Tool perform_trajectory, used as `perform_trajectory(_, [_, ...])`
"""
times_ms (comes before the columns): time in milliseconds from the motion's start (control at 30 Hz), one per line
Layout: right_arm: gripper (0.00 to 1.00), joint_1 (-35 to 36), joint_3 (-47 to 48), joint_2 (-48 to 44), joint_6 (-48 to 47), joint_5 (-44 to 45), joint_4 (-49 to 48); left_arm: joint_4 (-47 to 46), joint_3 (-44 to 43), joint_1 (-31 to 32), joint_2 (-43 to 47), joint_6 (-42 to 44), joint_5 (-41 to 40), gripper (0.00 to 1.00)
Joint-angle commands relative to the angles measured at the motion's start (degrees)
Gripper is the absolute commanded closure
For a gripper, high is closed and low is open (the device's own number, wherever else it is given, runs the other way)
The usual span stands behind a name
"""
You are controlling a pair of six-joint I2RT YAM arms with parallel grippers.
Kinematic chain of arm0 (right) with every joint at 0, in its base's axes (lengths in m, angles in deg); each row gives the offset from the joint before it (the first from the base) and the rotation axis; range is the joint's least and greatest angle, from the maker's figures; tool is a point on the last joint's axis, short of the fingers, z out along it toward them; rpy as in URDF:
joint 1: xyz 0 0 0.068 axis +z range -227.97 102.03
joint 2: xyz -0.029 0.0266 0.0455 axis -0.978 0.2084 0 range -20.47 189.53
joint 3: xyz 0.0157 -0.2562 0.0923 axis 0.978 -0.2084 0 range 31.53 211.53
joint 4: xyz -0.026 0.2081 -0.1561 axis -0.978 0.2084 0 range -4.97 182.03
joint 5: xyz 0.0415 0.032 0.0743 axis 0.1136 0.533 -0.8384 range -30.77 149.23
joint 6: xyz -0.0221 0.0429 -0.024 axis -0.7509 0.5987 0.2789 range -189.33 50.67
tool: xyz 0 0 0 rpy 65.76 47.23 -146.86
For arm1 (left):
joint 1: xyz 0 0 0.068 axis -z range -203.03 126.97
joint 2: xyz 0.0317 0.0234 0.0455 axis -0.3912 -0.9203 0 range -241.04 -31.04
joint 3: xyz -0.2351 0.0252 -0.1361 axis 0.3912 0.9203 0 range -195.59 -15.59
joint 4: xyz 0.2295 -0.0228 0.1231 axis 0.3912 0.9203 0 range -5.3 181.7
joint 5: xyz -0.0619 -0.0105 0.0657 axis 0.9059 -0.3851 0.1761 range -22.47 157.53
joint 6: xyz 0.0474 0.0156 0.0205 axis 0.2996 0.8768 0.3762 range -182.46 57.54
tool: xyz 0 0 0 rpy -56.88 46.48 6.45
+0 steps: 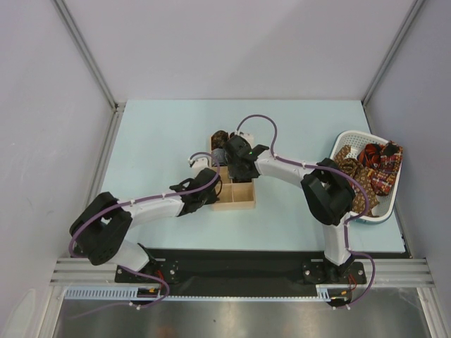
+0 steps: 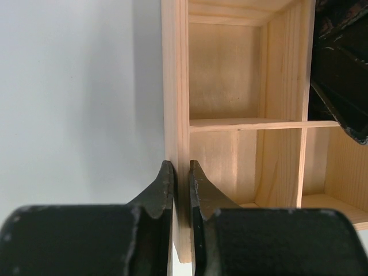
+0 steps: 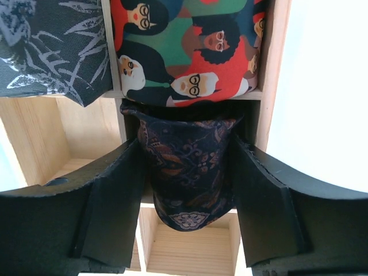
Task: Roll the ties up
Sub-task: Place the rolled tie into the container
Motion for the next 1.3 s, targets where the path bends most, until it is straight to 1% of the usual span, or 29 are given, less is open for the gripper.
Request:
perform_trajectory(0, [0.34, -0.9, -1.0, -2.3, 0.0, 1.3, 0.9, -8.2, -3.2, 1.2, 0.1, -4.1, 3.3, 0.92])
perform_trajectory(67, [0.30, -0.9, -0.9, -3.4, -0.1, 1.6, 1.1, -8.2, -3.3, 1.2, -0.2, -4.2, 3.1, 0.92])
perform_trajectory(167, [0.27, -0.6, -0.6, -5.3, -0.8, 2.4, 1.6, -7.9, -3.3, 1.2, -0.3, -4.4, 2.2, 0.92])
perform_trajectory(200, [0.25, -0.6, -0.5, -5.9, -1.1, 2.7, 1.7, -7.8, -3.4, 1.2, -0.3, -4.4, 2.0, 0.92])
perform_trajectory(233, [0.20, -0.5, -0.6, -7.1, -1.3, 3.2, 1.6, -7.4, -3.5, 1.2, -0.3, -4.4, 1.8, 0.92])
perform_trajectory(500, [0.17, -0.8, -1.5, -12.8, -3.1, 4.1, 1.4, -7.2, -5.4, 1.1, -2.4, -5.0, -0.3, 0.92])
perform_trajectory(533, [0.14, -0.8, -2.3, -13.5, -3.6, 4.1, 1.0, -7.2, -6.3, 0.9, -2.8, -4.9, -1.0, 0.91])
perform_trajectory(633, [0.11, -1.3, -4.2, -17.1, -4.5, 4.4, -0.7, -5.5, -8.2, -0.7, -4.3, -4.2, -1.4, 0.92])
perform_trajectory(833, [0.12, -4.1, -12.9, -26.2, -6.5, 2.8, -5.8, -3.6, -13.7, -6.1, -7.8, -0.7, -1.5, 0.92])
perform_trajectory(867, [0.12, -4.3, -15.4, -27.3, -7.1, 2.9, -6.9, -3.3, -14.5, -8.4, -8.5, -0.2, -0.3, 0.92])
perform_trajectory(933, [0.13, -5.4, -17.7, -31.2, -7.8, 2.7, -7.7, -3.2, -16.7, -10.7, -10.3, 1.0, 0.7, 0.92])
perform_trajectory(967, [0.14, -6.0, -19.1, -32.5, -8.0, 2.0, -8.5, -3.2, -17.4, -13.0, -10.7, 1.6, 1.1, 0.92])
perform_trajectory(1133, [0.14, -8.8, -27.3, -40.2, -11.2, -0.8, -10.7, -0.7, -23.9, -18.5, -14.2, 5.6, 1.8, 0.92])
perform_trajectory(1167, [0.14, -9.5, -28.4, -41.1, -11.6, -1.1, -11.6, -0.4, -24.8, -20.3, -14.9, 6.5, 1.9, 0.93])
perform_trajectory(1233, [0.15, -10.0, -31.5, -43.2, -12.4, -2.2, -12.9, 0.4, -27.3, -21.8, -16.1, 7.4, 2.3, 0.93])
perform_trajectory(1267, [0.14, -10.2, -32.5, -43.7, -12.5, -2.5, -13.8, 0.5, -28.1, -23.2, -17.6, 7.9, 2.9, 0.91])
